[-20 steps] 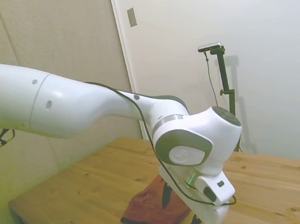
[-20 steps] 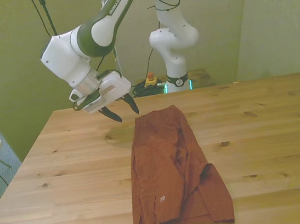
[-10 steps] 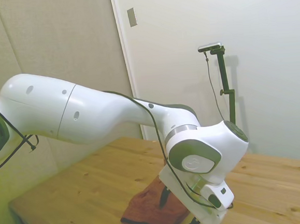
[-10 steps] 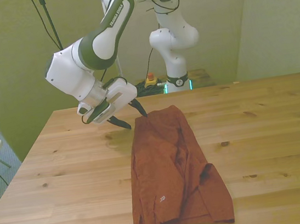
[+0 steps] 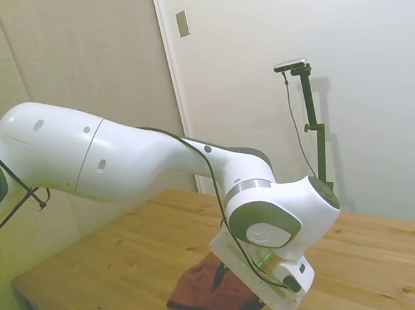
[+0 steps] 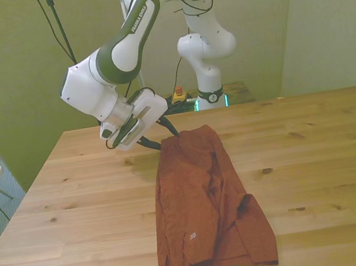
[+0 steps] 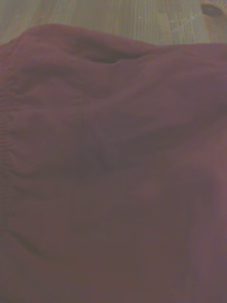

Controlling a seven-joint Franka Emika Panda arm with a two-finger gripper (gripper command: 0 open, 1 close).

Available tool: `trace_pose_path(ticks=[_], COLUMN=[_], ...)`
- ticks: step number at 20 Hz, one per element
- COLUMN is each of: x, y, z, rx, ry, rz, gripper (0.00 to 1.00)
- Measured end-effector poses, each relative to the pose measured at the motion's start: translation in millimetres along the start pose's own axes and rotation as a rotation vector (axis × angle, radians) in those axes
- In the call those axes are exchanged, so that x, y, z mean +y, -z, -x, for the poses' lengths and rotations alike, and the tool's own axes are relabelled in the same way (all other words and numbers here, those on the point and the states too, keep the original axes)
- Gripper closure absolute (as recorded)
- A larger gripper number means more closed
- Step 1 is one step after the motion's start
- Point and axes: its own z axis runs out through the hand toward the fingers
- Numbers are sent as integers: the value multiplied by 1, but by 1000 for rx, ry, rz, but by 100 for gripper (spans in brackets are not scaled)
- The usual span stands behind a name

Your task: Unfold the shorts

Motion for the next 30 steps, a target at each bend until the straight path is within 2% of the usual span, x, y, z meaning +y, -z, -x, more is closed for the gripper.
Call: trace_pose_path(ticks=[21,26,30], x=[-5,-57,-115], y=[7,33,35], z=[5,43,77], rx=[13,71,94], ry=[6,60,117], rz=[-2,9,34], gripper=[100,100,100])
